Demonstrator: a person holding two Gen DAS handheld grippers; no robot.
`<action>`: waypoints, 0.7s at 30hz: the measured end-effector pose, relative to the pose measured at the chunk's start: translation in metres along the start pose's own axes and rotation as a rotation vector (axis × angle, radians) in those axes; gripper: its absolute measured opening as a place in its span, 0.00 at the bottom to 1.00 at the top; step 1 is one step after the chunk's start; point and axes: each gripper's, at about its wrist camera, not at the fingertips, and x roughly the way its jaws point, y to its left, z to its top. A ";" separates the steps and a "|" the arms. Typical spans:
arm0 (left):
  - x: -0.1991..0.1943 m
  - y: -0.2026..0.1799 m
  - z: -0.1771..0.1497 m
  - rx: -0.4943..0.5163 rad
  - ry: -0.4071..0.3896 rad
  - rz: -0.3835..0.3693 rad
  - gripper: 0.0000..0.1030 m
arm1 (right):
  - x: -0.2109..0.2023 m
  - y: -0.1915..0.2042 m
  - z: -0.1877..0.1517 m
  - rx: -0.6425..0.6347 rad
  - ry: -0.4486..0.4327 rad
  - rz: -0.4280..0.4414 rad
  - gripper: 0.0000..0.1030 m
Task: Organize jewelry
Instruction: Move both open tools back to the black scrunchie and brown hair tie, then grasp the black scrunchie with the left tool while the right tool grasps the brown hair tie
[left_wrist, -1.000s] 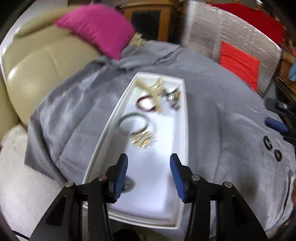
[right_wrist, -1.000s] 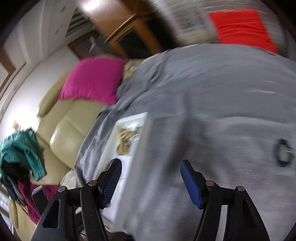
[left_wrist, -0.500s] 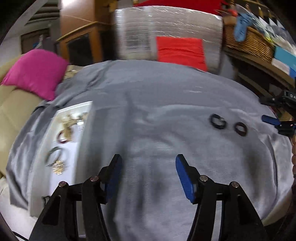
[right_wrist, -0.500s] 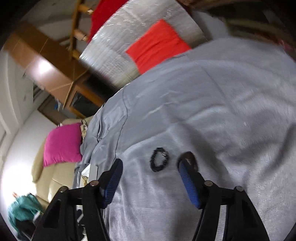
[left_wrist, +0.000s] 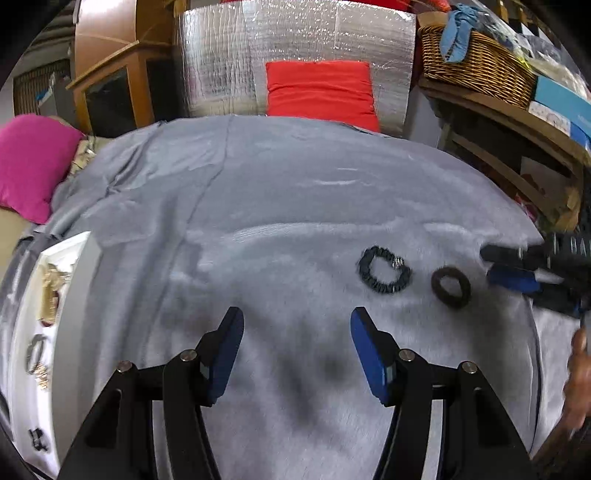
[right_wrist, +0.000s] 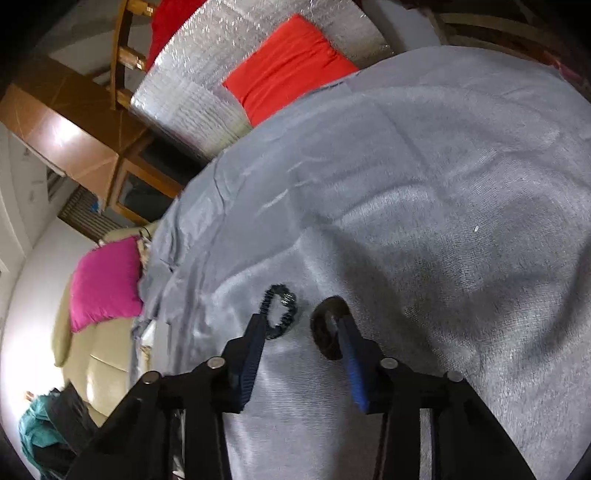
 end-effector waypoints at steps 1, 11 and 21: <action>0.008 -0.002 0.004 -0.001 0.005 -0.009 0.59 | 0.003 -0.002 0.001 0.005 0.007 -0.007 0.37; 0.050 -0.026 0.031 -0.006 0.067 -0.169 0.58 | 0.013 -0.019 0.008 0.049 0.033 -0.015 0.38; 0.070 -0.033 0.030 0.002 0.124 -0.145 0.58 | 0.017 -0.018 0.005 0.050 0.053 -0.015 0.38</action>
